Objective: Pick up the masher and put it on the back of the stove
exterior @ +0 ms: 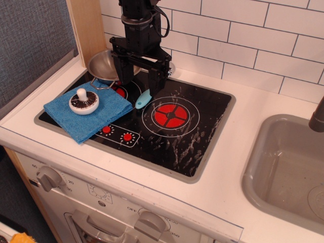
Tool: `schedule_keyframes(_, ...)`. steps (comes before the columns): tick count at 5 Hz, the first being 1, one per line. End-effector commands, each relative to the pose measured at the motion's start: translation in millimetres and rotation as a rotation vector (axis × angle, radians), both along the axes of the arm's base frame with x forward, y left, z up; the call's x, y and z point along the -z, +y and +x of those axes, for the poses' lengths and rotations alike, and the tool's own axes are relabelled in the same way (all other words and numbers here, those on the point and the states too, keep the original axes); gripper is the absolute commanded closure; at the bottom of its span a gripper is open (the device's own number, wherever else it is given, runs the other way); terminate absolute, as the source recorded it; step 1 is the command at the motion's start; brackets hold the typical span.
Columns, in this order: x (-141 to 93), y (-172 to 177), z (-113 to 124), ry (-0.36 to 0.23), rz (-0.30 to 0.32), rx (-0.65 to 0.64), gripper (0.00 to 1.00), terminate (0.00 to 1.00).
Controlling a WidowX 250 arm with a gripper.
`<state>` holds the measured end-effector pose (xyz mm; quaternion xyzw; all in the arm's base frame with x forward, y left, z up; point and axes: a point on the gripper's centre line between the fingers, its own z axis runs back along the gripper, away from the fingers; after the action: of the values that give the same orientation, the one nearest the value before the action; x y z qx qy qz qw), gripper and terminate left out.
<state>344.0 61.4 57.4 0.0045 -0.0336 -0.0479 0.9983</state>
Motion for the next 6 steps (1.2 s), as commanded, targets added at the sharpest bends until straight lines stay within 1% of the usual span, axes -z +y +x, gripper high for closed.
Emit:
schedule_keyframes(1,0.0,0.0,0.0,0.000,0.000,0.000,0.00,0.00)
schedule_keyframes(2,-2.9,13.3,-5.1,-0.019,-0.020,0.038,0.00,0.00)
schedule_keyframes(3,-10.1,27.1,-22.4,-0.025,-0.013,0.028,0.00,0.00)
schedule_keyframes(4,-25.1,50.7,-49.4,-0.004,0.092,0.003,0.00,0.00)
schedule_keyframes(5,-21.4,68.5,-61.4,0.016,0.111,-0.035,0.00,0.00)
schedule_keyframes(6,-7.4,81.7,-60.2,0.066,0.115,-0.073,0.00,0.00)
